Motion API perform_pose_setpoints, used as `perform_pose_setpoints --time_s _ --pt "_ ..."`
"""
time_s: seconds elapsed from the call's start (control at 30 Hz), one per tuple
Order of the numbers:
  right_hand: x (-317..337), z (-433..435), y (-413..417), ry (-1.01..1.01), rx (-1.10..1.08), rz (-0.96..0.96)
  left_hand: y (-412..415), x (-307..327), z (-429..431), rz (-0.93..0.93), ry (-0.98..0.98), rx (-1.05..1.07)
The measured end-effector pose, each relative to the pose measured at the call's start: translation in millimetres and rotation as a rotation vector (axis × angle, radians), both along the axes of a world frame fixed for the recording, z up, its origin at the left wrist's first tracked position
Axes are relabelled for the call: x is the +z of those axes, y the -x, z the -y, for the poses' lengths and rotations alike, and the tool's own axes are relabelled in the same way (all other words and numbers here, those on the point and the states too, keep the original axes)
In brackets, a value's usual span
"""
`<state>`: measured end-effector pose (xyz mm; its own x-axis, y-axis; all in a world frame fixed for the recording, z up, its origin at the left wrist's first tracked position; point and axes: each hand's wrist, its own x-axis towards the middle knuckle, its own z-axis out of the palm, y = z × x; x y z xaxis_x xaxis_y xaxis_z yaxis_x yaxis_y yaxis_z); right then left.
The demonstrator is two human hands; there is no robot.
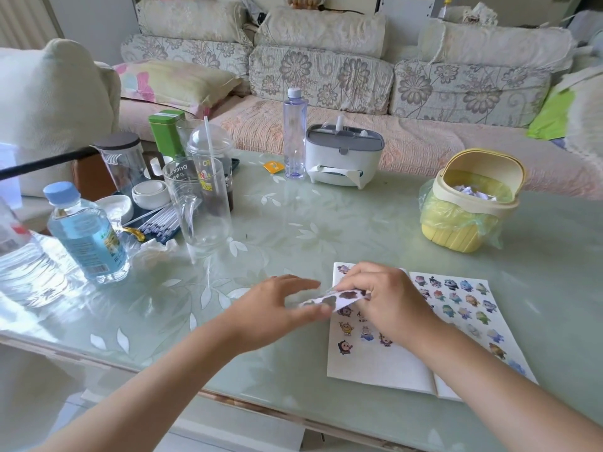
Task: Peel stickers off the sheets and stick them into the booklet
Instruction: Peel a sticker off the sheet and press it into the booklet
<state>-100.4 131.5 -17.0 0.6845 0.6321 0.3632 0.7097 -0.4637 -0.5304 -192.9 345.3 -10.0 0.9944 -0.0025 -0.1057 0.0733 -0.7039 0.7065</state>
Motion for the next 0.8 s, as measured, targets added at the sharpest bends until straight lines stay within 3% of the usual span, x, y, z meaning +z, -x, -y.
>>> perform_pose_setpoints --time_s 0.1,0.3,0.43,0.53,0.7,0.8 --pt "8 8 -3 -0.082 0.027 0.116 -2 13 2 -0.08 0.33 0.129" --pt "17 13 1 -0.195 0.079 0.208 -14 25 15 -0.115 0.416 0.219" --pt "19 14 -7 0.1 -0.047 0.262 -23 25 19 -0.088 0.601 0.371" --pt "18 23 -13 0.289 -0.052 0.152 -27 28 19 -0.028 0.586 0.461" --pt "24 14 -6 -0.011 -0.108 0.287 -28 27 26 -0.032 0.612 0.398" --pt "32 3 0 -0.076 -0.136 0.355 -28 29 33 -0.016 0.631 0.341"
